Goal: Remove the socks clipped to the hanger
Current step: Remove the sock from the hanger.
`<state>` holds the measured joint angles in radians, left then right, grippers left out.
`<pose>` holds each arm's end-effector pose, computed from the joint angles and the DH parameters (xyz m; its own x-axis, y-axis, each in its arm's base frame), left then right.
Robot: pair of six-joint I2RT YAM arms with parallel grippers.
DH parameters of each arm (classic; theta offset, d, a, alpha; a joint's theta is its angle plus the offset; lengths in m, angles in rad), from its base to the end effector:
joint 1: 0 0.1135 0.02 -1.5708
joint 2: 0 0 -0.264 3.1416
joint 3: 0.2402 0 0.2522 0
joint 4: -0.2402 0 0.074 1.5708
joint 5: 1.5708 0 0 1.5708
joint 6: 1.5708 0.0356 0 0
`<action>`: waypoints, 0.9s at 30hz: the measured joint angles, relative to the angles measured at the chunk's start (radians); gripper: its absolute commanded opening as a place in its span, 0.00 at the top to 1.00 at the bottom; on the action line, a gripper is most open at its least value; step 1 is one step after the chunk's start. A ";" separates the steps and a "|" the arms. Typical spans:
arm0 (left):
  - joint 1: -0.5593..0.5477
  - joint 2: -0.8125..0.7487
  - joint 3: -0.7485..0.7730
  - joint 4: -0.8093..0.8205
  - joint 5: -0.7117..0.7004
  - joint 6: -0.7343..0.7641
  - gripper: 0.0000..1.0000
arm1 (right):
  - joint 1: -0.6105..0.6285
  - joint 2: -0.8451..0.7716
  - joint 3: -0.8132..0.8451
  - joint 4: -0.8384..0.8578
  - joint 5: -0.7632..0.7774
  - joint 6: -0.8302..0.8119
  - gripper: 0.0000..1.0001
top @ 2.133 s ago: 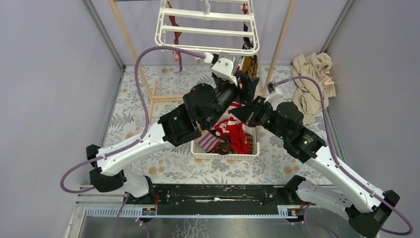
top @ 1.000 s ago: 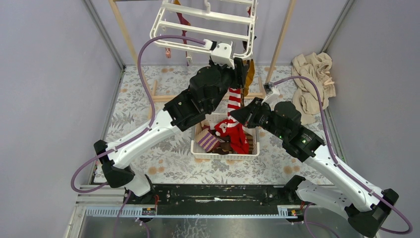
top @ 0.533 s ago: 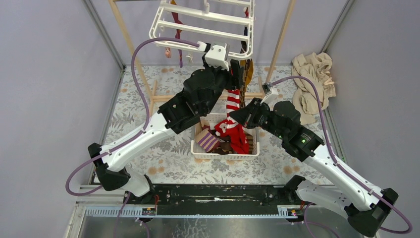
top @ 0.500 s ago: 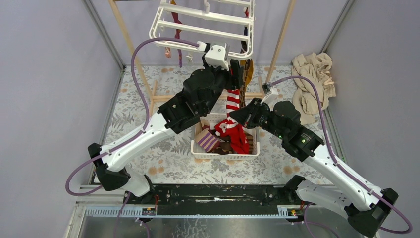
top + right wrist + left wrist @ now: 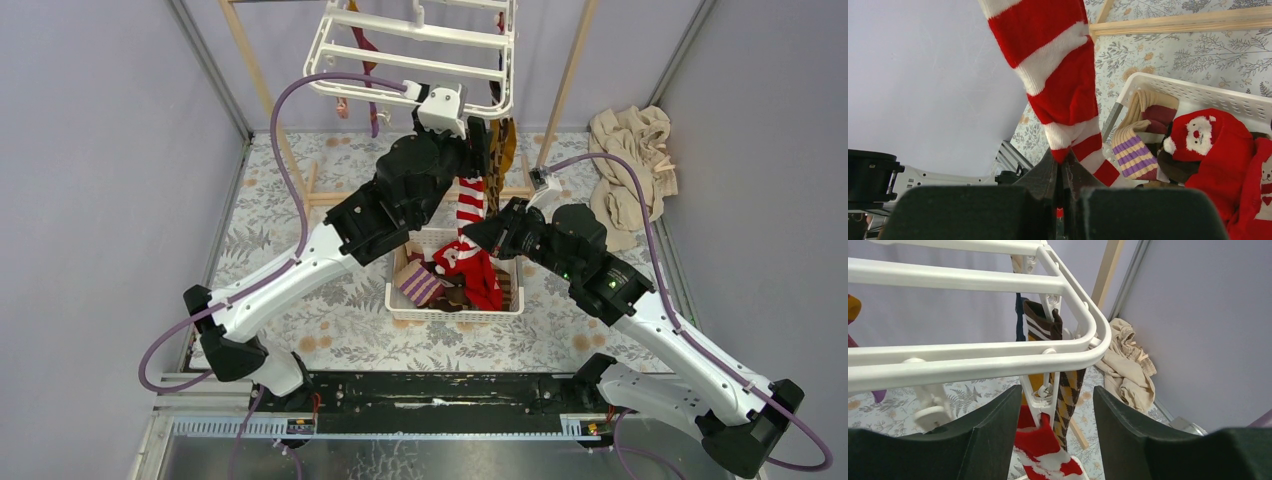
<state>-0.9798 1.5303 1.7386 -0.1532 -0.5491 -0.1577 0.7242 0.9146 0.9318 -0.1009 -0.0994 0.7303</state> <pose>0.2053 -0.2726 0.4924 -0.0353 -0.1878 -0.9816 0.4176 0.8896 -0.1852 0.1564 0.1430 0.3777 -0.5359 0.4122 -0.7368 -0.5045 0.5434 0.6709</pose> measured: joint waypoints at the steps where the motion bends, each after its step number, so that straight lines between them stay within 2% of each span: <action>1: 0.000 0.003 0.001 0.002 0.000 0.000 0.39 | 0.000 0.000 0.000 0.000 0.000 0.000 1.00; 10: 0.000 0.027 0.000 0.011 -0.012 0.005 0.45 | 0.000 0.000 0.000 0.000 0.000 0.000 1.00; 27: 0.000 0.015 -0.072 0.155 -0.088 0.021 0.67 | 0.000 0.000 0.000 0.000 -0.001 0.000 1.00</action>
<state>-0.9798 1.5455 1.6661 0.0021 -0.6373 -0.1371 0.7242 0.9142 0.9318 -0.1009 -0.1005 0.7303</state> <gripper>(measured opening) 0.382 0.052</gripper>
